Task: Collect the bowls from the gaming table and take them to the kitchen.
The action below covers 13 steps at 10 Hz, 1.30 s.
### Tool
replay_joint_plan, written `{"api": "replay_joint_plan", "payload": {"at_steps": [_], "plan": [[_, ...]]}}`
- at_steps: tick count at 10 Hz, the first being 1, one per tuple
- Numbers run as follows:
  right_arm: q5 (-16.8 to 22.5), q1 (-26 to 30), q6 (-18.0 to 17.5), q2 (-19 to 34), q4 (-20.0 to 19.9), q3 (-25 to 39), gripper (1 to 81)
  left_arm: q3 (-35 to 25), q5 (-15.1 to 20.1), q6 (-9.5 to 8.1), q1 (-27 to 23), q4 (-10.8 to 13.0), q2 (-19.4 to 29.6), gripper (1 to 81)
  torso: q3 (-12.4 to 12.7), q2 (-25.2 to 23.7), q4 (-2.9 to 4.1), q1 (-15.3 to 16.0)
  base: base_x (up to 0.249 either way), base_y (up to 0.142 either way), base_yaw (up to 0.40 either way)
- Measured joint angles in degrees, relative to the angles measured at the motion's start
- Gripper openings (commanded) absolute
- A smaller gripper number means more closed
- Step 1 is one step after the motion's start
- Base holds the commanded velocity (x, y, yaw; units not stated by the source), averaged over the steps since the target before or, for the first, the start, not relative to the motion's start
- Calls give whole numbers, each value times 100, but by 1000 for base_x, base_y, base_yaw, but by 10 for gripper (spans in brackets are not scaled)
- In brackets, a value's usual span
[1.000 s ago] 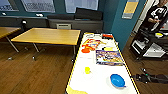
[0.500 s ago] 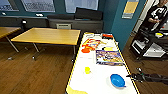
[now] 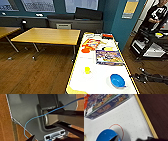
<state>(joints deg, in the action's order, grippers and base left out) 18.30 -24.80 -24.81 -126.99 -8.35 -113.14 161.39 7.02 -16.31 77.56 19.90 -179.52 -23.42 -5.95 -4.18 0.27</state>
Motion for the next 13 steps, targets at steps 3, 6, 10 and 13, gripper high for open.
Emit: {"api": "replay_joint_plan", "payload": {"at_steps": [3, 6, 10, 13], "plan": [[-9, -43, -35, -316, 0, -105, 811, 0, -2, 2, 0, 0, 2, 811, 0, 0, 0, 0, 0, 0, 0], [-30, -227, -52, -523, 0, -227, 811, 0, 0, 0, -2, 0, 2, 811, 0, 0, 0, 0, 0, 0, 0], [-89, -430, -60, -540, 0, -224, 811, -1, 0, 0, -2, 0, 2, 811, 0, 0, 0, 0, 0, 0, 0], [-135, -425, -60, -794, 0, -201, 811, -4, 0, 2, 0, 0, 2, 811, 0, 0, 0, 2, 0, 0, 0]]}}
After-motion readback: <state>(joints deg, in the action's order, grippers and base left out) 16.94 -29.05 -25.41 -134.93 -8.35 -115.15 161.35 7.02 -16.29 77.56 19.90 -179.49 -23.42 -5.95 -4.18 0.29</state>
